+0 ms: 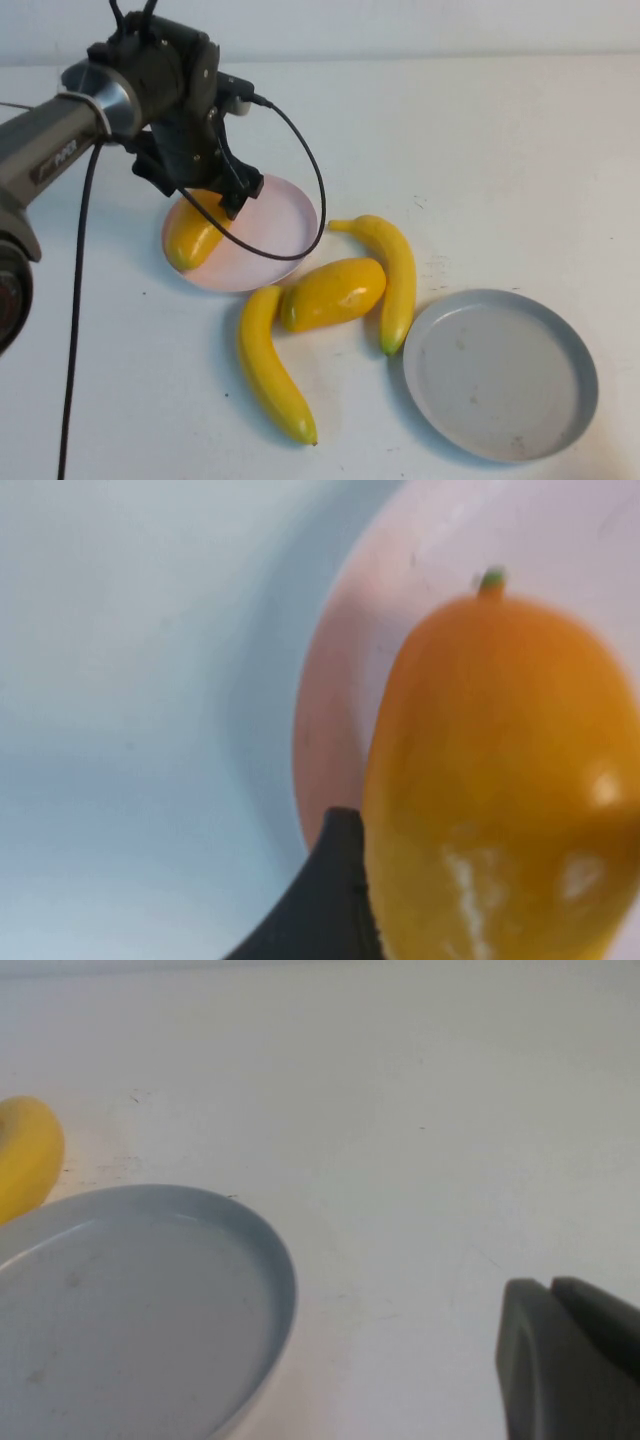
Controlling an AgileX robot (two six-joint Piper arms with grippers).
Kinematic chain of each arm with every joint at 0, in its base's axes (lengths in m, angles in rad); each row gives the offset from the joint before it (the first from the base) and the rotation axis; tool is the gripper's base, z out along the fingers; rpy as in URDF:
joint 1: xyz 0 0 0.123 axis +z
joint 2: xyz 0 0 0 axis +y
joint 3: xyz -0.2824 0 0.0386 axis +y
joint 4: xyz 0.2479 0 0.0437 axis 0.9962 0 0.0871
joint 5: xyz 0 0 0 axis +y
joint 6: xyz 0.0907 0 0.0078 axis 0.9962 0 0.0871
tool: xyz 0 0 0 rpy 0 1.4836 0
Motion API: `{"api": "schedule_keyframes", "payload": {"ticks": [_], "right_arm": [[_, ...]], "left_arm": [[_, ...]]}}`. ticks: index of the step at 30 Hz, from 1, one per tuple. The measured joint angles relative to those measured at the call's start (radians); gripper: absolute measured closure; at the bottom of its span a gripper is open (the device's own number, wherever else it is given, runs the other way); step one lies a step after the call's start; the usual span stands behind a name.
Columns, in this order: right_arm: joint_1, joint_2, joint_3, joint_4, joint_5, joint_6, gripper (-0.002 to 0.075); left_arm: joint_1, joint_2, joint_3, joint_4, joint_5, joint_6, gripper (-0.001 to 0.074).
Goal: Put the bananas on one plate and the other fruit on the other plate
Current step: Put one type of fruit in the left plate
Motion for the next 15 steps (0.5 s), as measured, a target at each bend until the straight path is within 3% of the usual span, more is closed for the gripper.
{"api": "schedule_keyframes", "payload": {"ticks": [6,15], "right_arm": [[0.000,0.000,0.000,0.000,0.000,0.000,0.0743],[0.000,0.000,0.000,0.000,0.000,0.000,0.0743]], "left_arm": [[-0.022,0.000,-0.164,0.000,0.130,0.031,0.0069],[-0.190,0.000,-0.209,-0.223,0.145,0.445,0.0092]]}}
